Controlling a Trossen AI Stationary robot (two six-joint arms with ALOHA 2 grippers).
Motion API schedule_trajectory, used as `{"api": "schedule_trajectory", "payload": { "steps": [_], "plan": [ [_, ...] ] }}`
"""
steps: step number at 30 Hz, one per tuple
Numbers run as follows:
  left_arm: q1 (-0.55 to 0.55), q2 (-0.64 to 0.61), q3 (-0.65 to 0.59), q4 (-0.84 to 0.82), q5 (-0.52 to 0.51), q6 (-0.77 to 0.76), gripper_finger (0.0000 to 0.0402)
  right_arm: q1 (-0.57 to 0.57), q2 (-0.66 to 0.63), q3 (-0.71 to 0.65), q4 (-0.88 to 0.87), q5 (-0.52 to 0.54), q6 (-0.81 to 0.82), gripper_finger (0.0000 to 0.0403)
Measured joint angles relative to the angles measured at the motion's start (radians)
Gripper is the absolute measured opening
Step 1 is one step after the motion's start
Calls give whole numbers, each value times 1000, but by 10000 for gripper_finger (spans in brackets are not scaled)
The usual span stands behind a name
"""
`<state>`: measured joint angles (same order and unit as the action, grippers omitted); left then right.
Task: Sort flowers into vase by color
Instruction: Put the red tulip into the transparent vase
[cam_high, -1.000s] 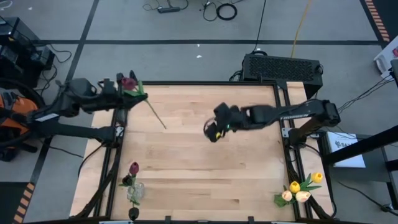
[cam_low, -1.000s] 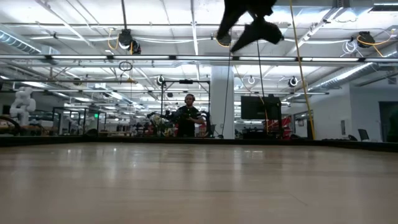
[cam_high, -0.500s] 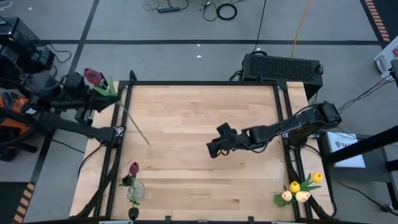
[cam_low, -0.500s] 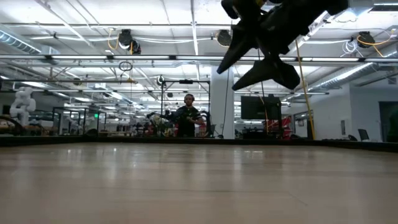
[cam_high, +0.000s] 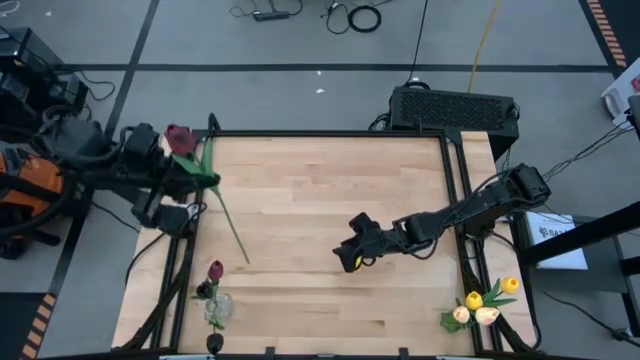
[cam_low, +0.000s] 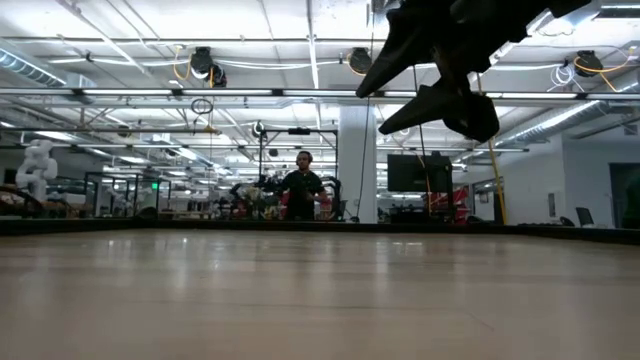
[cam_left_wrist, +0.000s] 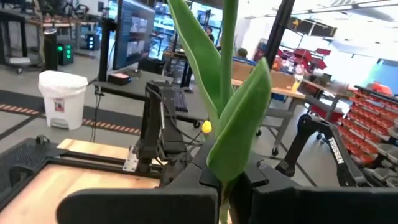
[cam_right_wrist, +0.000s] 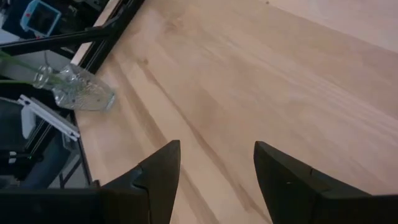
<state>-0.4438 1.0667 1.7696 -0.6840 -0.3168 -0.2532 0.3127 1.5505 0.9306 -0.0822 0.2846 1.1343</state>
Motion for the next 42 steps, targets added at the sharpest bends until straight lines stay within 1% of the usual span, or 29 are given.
{"api": "schedule_trajectory", "payload": {
  "steps": [6, 10, 13, 17, 19, 22, 27, 30, 33, 36, 37, 39, 42],
  "plan": [
    [-247, 114, 107, -18, -254, -9, 8, 17, 0, 0, 0, 2, -25, 196],
    [-418, 151, 177, -14, -401, 0, 8, 17, 0, 0, 0, 2, -41, 196],
    [-565, 171, 197, -12, -569, 0, 7, 17, 0, 0, 2, 2, -45, 196],
    [-746, 208, 197, -15, -843, 7, 7, 17, 0, 0, 3, -2, -51, 196],
    [-819, 230, 195, -18, -945, 19, 7, 17, 0, 0, 3, -2, -59, 196],
    [-915, 252, 196, -3, -1061, 25, 7, 17, 0, 0, 3, -2, -72, 196],
    [-1064, 272, 196, 52, -1179, 28, 7, 16, 0, 0, 4, -1, -61, 196],
    [-1149, 272, 193, 45, -1254, 35, 7, 14, 0, 0, 4, 2, -38, 196],
    [-1203, 278, 168, 38, -1256, 90, 7, 14, 0, 0, 4, 36, 9, 196],
    [-1233, 279, 141, 20, -1255, 84, 7, 15, 0, 0, 5, 112, 92, 196],
    [-1240, 276, 133, -13, -1256, 52, 7, 15, 0, 0, 5, 134, 111, 196],
    [-1251, 274, 122, -137, -1256, -82, 7, 14, 0, 0, 6, 164, 133, 196],
    [-1281, 278, 93, -399, -1251, -389, 7, 7, 0, 0, 8, 169, 162, 196]
  ]
}}
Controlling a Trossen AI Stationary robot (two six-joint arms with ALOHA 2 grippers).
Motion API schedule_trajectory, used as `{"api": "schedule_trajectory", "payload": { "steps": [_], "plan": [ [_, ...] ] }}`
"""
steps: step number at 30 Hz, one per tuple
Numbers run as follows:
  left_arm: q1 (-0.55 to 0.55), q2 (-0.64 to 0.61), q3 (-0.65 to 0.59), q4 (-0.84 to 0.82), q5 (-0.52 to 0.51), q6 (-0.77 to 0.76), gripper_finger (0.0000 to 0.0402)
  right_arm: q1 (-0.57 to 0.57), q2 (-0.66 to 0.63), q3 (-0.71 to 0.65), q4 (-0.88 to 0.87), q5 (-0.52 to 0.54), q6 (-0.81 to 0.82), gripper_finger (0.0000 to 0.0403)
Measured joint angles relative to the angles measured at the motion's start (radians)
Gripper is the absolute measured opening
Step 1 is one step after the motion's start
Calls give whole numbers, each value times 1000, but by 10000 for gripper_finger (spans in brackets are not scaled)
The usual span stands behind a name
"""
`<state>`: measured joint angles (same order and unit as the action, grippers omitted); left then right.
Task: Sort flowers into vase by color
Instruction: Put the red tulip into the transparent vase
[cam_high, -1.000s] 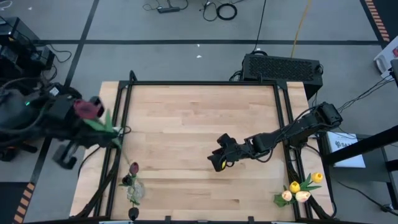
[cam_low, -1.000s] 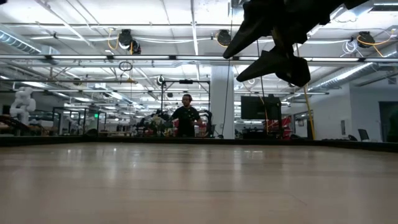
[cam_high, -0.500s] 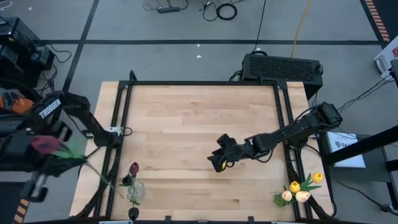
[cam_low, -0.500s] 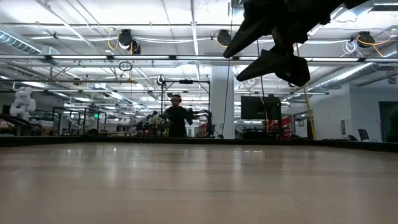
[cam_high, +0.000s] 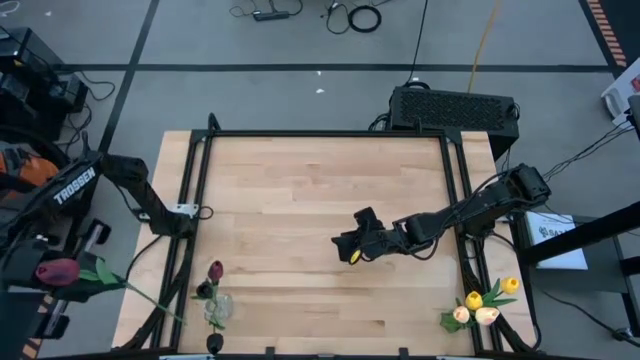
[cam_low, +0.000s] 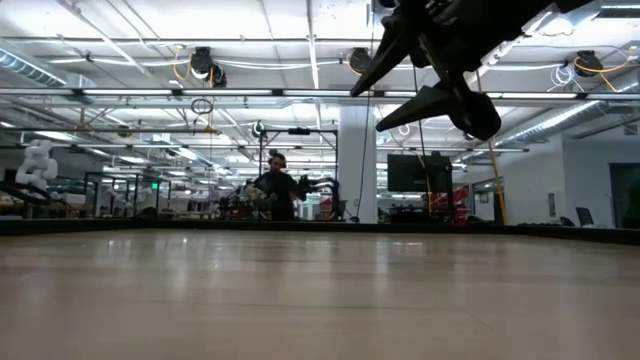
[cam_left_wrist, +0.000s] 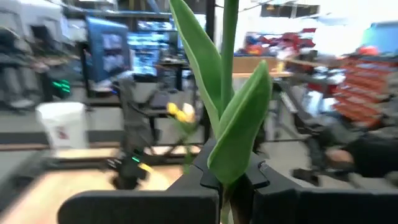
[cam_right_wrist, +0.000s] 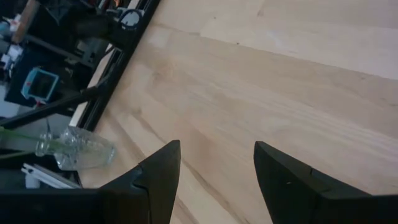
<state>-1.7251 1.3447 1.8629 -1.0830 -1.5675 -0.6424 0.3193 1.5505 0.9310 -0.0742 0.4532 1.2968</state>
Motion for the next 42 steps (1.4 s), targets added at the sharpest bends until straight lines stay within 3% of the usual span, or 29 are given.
{"api": "schedule_trajectory", "payload": {
  "steps": [4, 8, 17, 24, 29, 42],
  "plan": [
    [-40, -1, -50, -296, 48, -456, 7, -2, 0, 0, 8, 0, 27, 196],
    [-51, 1, -106, -412, 63, -653, 7, -1, 0, 0, 47, 0, 26, 196],
    [7, -19, -226, -483, 73, -767, 7, -1, 0, 1, 60, 0, 23, 196],
    [88, -71, -374, -487, 207, -867, 7, -1, 0, 1, 73, -3, 20, 196],
    [76, -107, -471, -488, 213, -945, 7, -1, 0, 1, 119, -3, -8, 196],
    [72, -124, -541, -489, 205, -913, 7, -1, 0, 1, 148, -6, 0, 196]
  ]
}}
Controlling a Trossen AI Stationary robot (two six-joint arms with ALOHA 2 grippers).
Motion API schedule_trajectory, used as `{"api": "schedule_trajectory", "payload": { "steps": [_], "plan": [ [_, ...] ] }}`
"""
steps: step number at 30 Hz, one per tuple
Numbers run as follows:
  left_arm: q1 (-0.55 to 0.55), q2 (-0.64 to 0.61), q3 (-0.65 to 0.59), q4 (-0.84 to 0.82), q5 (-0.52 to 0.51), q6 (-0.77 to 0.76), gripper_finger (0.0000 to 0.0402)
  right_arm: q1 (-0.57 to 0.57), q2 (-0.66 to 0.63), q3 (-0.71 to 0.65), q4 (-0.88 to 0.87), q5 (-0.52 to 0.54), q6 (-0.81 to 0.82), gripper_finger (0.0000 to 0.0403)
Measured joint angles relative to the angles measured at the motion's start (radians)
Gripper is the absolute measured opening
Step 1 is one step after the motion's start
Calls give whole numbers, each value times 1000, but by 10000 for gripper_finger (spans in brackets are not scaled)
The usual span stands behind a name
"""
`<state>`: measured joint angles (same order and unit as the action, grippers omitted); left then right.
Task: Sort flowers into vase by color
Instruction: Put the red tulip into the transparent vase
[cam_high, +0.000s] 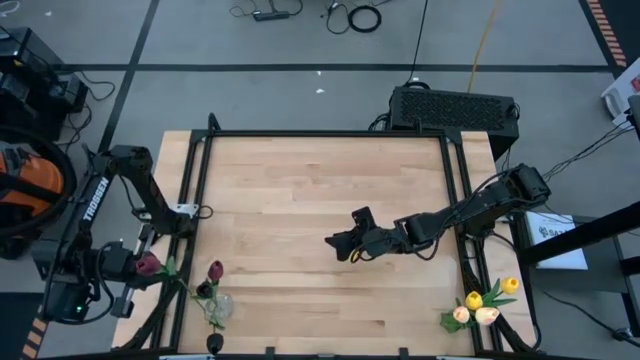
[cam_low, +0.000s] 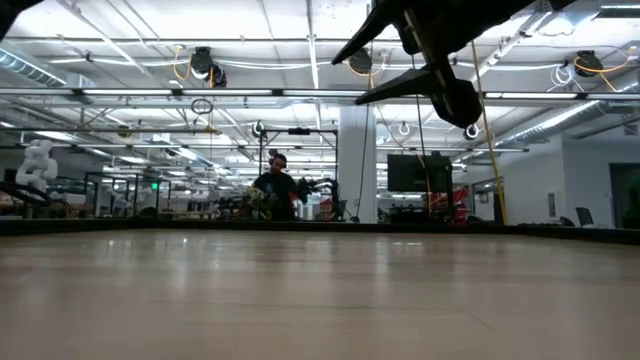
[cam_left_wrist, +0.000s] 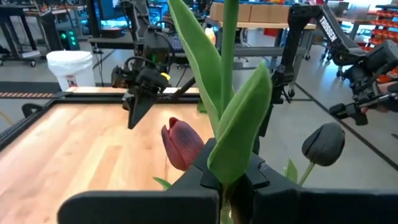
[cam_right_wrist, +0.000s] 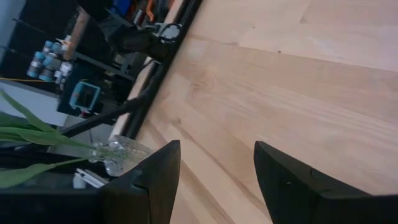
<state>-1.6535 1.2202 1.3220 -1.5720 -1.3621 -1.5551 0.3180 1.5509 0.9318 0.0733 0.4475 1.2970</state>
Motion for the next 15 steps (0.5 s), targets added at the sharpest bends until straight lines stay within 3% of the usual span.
{"api": "schedule_trajectory", "payload": {
  "steps": [8, 15],
  "plan": [
    [0, -18, -16, 0, -16, 49, 7, 0, 0, 0, 31, 1, 0, 196],
    [0, -18, -127, 1, -29, -69, 7, 0, 0, 0, 31, 1, 0, 196]
  ]
}}
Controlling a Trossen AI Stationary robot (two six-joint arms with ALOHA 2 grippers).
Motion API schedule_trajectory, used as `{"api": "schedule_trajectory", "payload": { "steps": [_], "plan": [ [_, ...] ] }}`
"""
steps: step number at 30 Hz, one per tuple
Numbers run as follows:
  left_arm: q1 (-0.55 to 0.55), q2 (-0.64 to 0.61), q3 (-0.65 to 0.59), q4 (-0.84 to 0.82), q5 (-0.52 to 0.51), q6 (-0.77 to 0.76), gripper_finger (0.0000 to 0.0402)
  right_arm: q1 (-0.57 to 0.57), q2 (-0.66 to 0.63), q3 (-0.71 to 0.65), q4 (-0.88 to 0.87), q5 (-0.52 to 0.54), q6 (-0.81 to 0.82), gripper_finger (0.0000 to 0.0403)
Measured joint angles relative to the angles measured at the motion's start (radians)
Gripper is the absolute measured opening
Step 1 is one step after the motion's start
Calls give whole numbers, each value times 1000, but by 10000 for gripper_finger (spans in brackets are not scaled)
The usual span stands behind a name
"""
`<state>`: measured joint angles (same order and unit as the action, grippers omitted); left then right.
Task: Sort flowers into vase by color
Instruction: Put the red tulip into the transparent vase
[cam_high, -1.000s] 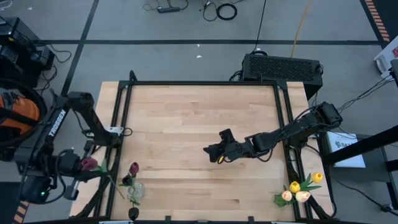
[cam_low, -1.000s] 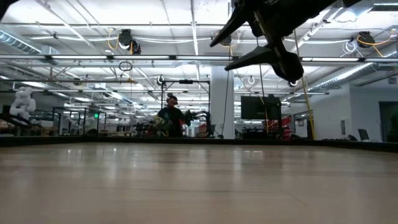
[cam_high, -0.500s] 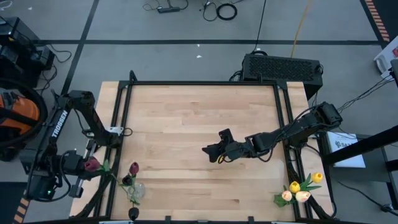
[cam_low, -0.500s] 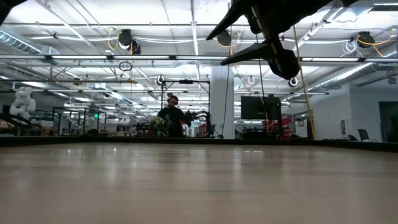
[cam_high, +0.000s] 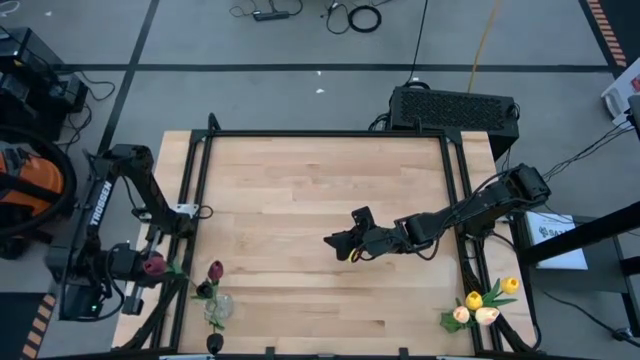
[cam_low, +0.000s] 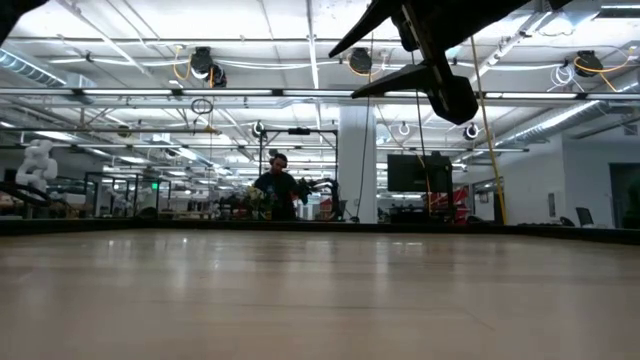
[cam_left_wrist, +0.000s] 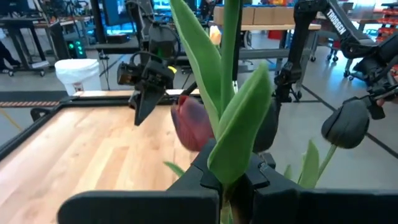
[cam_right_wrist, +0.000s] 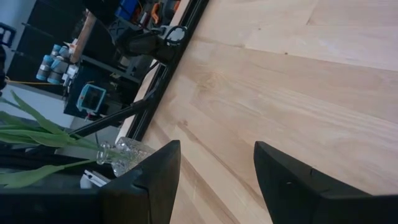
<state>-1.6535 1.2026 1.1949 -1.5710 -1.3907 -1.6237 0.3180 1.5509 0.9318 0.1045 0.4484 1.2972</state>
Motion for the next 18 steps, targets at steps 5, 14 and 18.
{"api": "schedule_trajectory", "payload": {
  "steps": [5, 14, 18],
  "plan": [
    [0, 1, -45, 10, 3, -16, 8, 0, 0, 0, 0, 2, 0, 196],
    [0, 13, -45, 53, 96, -17, 32, 0, 0, 0, -1, 29, 0, 196],
    [0, 36, -45, 82, 98, -16, 34, 0, 0, 0, -1, 29, 0, 196]
  ]
}}
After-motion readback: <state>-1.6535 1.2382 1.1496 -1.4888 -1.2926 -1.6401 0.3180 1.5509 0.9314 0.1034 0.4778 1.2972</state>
